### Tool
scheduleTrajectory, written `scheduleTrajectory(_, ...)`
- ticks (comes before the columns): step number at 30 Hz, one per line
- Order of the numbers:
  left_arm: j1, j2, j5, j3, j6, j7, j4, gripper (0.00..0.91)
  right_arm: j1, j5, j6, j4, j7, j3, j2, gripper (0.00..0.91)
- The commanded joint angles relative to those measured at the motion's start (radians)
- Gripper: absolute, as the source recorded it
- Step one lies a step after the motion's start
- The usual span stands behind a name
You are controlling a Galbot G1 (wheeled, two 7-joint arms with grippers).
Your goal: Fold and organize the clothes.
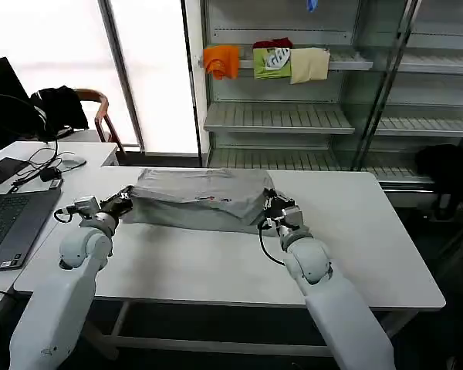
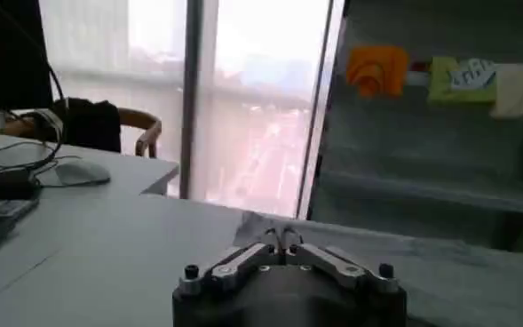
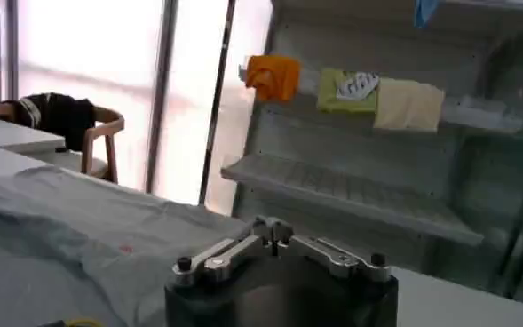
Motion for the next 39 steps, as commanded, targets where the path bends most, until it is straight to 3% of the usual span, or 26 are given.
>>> scheduleTrajectory(1,-0.013,-0.008,0.009,0.009,-0.008,-0.005,0.029,0.02,0.021,-0.006,0.014,-0.041,-0.009,0.002,0.005,0.0)
scheduleTrajectory(3,-0.001,-0.008,0.016,0.008,-0.009,-0.005,0.028,0.02,0.021,-0.009,0.05,-0.055,-0.022,-0.002,0.003,0.0)
scheduleTrajectory(15,0.04,-0.003,0.053,-0.005,-0.016,0.009,0.034,0.04,-0.015,-0.028,0.078,-0.08,-0.024,0.001,0.008,0.0)
scheduleTrajectory(17,0.044,0.003,0.056,-0.005,-0.015,0.027,0.037,0.151,-0.024,-0.03,0.08,-0.083,-0.025,0.004,0.006,0.0)
scheduleTrajectory(19,0.046,0.005,0.067,-0.003,-0.015,0.037,0.04,0.151,-0.031,-0.03,0.081,-0.085,-0.025,0.009,0.006,0.0)
scheduleTrajectory(20,0.047,0.004,0.078,-0.003,-0.017,0.041,0.043,0.212,-0.035,-0.033,0.083,-0.088,-0.022,0.01,0.006,0.0)
scheduleTrajectory(25,0.055,0.002,0.097,0.004,-0.022,0.059,0.045,0.232,-0.056,-0.038,0.087,-0.09,-0.01,0.013,0.007,0.0)
scheduleTrajectory(31,0.052,0.006,0.113,0.008,-0.026,0.072,0.052,0.333,-0.072,-0.035,0.076,-0.084,0.007,0.017,0.008,0.01)
scheduleTrajectory(33,0.052,0.007,0.12,0.008,-0.027,0.073,0.054,0.343,-0.075,-0.032,0.065,-0.082,0.02,0.018,0.01,0.252)
scheduleTrajectory(34,0.053,0.008,0.121,0.008,-0.027,0.073,0.054,0.363,-0.078,-0.028,0.057,-0.08,0.024,0.018,0.011,0.907)
scheduleTrajectory(35,0.054,0.009,0.121,0.008,-0.027,0.073,0.054,0.423,-0.079,-0.027,0.05,-0.078,0.026,0.018,0.01,0.907)
scheduleTrajectory(37,0.057,0.012,0.126,0.007,-0.029,0.073,0.053,0.665,-0.083,-0.028,0.027,-0.069,0.04,0.016,0.011,0.907)
scheduleTrajectory(38,0.059,0.014,0.131,0.006,-0.029,0.073,0.051,0.907,-0.083,-0.027,0.014,-0.067,0.049,0.015,0.012,0.907)
scheduleTrajectory(39,0.062,0.018,0.135,0.005,-0.029,0.072,0.046,0.907,-0.081,-0.026,-0.006,-0.062,0.055,0.016,0.014,0.907)
